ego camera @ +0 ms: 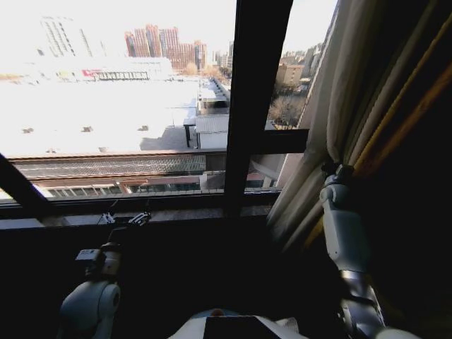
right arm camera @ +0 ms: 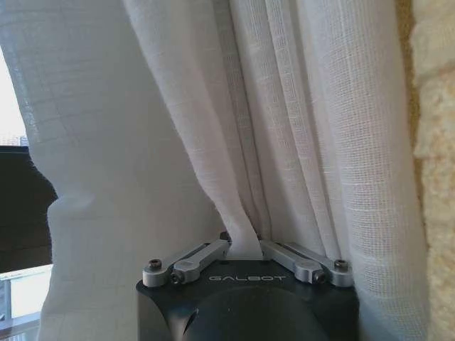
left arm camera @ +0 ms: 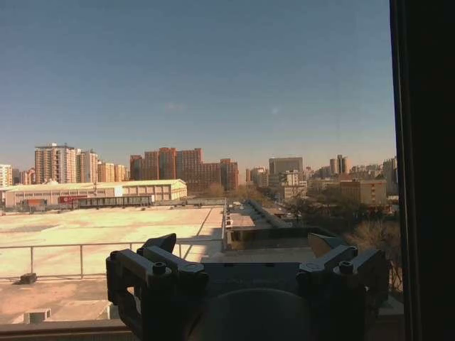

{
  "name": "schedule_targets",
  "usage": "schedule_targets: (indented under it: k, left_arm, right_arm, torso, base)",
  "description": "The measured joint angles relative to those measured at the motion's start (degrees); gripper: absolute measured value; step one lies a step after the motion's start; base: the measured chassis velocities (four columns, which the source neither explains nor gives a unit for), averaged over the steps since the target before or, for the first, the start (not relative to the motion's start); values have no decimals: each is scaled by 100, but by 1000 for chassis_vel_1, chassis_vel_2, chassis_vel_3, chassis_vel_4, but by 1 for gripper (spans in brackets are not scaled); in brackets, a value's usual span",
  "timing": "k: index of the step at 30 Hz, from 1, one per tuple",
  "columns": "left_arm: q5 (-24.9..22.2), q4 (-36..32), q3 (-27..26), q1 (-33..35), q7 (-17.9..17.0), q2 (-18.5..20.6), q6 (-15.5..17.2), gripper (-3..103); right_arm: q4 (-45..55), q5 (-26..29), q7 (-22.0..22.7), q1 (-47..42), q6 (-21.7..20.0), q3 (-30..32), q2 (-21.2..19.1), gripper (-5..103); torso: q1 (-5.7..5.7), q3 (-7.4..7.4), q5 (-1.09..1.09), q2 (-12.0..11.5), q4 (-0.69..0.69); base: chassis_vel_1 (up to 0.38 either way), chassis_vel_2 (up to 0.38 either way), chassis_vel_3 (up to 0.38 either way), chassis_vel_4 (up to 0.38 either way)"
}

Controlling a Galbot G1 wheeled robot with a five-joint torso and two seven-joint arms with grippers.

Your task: Open the curtains by pulling them apart, changing their state from closed to fully open.

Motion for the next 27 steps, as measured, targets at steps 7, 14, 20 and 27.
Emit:
schedule_targets:
  k: [7,14,20,27]
  left_arm:
    - [-22,-19,25,-29,0,-31,-1,100]
    - [-74,-21,21,-38,0,-26,-1,100]
    - [-84,-38,12,-28,-3,-25,-3,100]
    - [-86,-33,12,-38,-5,-26,-3,100]
  right_arm:
    - [-688,-106,51,395,46,234,-230,0]
    - [-969,-191,252,541,50,299,-332,0]
    - [-303,-324,251,-7,15,165,-256,14]
    - [1697,-177,-253,-1397,-327,-327,204,46]
  torso:
    - [0,0,0,0,-1]
    - [0,0,0,0,-1]
    - [0,0,0,0,-3]
    - [-1,0,0,0,-1]
  base:
    - [0,0,0,0]
    - [0,0,0,0]
    - [0,0,0,0]
    - [0,0,0,0]
